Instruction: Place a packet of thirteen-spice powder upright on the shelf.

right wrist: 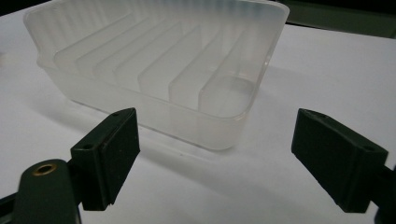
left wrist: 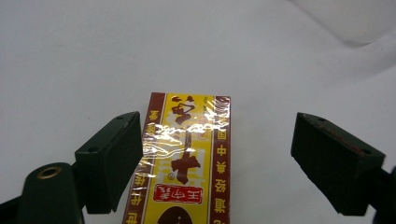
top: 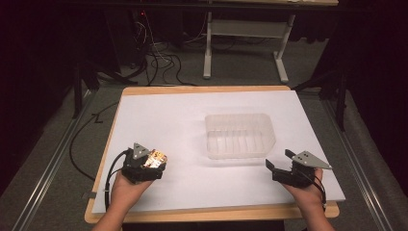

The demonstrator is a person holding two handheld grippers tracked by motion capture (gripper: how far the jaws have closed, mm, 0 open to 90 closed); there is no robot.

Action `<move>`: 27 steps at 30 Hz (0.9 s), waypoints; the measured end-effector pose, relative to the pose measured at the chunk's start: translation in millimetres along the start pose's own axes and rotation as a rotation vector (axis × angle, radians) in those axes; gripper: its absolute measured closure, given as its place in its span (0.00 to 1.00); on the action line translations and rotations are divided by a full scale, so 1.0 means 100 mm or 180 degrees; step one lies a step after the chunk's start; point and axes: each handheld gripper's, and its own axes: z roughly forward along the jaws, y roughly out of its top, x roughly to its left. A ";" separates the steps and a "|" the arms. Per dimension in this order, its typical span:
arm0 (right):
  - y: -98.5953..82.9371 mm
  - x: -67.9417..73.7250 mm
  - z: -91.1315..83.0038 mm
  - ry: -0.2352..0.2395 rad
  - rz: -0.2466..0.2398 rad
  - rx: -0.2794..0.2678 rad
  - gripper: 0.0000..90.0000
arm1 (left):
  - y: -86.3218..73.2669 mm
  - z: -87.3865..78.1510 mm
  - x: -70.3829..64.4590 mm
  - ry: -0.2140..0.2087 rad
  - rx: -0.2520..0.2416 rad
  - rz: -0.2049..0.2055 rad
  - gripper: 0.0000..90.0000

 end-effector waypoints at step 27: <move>0.00 0.00 0.01 -0.0009 0.0026 0.0053 0.15 | 0.24 0.07 0.17 -0.0052 0.1075 0.0240 0.18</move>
